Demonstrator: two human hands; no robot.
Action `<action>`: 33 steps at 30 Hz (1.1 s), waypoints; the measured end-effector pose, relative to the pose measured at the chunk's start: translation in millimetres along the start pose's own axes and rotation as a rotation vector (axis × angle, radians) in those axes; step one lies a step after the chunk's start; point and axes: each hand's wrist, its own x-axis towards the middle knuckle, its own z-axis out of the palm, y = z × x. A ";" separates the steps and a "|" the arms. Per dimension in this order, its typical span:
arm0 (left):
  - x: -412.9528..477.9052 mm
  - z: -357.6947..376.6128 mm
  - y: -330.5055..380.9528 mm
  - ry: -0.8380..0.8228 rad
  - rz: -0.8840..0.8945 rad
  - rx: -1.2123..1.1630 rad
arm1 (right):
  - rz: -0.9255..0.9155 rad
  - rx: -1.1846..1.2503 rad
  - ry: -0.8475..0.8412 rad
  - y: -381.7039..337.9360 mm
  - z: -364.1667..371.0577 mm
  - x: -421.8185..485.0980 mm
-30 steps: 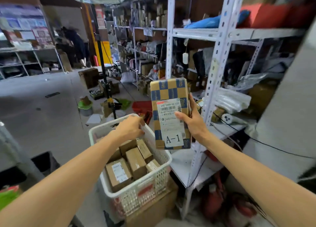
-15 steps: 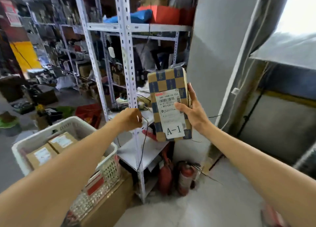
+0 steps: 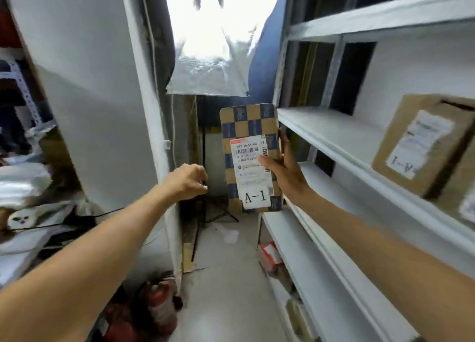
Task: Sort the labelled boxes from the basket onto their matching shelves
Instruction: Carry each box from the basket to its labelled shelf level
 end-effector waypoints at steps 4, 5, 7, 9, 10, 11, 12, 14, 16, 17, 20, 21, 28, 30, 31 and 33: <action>54.8 12.1 56.8 -0.021 0.187 0.031 | 0.005 -0.113 0.210 -9.9 -48.2 3.7; 65.3 11.5 67.8 -0.014 0.230 0.039 | -0.001 -0.131 0.256 -13.2 -56.5 7.1; 84.2 6.9 83.7 0.005 0.313 0.058 | -0.012 -0.192 0.333 -21.4 -68.1 15.0; 102.2 -0.8 93.9 0.006 0.388 0.043 | -0.022 -0.240 0.398 -27.0 -75.4 23.9; 111.0 -5.0 97.0 0.002 0.420 0.039 | -0.021 -0.251 0.429 -28.2 -77.6 27.8; 119.4 -9.1 98.7 -0.001 0.450 0.041 | -0.009 -0.257 0.460 -27.9 -78.5 31.9; 127.1 -12.4 99.7 -0.002 0.475 0.045 | 0.000 -0.261 0.491 -26.3 -79.1 35.8; 143.2 -16.4 99.4 -0.010 0.521 0.037 | 0.015 -0.277 0.540 -22.6 -77.3 41.7; 159.0 -17.2 97.7 -0.035 0.560 0.024 | 0.030 -0.283 0.583 -19.7 -72.3 45.4; 166.3 -16.4 96.9 -0.050 0.575 0.019 | 0.032 -0.292 0.604 -18.6 -70.4 47.0; 186.4 -10.3 97.9 -0.083 0.628 -0.005 | 0.052 -0.316 0.675 -16.9 -69.0 54.3; 192.4 -7.9 99.5 -0.094 0.644 -0.011 | 0.060 -0.323 0.692 -16.6 -71.1 58.5; 253.6 -6.4 134.4 -0.129 0.697 -0.068 | 0.059 -0.295 0.732 -16.0 -106.4 108.3; 273.3 -10.1 149.2 -0.103 0.710 -0.077 | 0.058 -0.275 0.755 -11.6 -124.2 125.2; 281.7 -11.5 156.5 -0.101 0.722 -0.068 | 0.052 -0.256 0.767 -9.1 -132.1 131.5; 296.3 -13.1 171.5 -0.096 0.751 -0.035 | 0.056 -0.237 0.794 -2.4 -149.4 140.9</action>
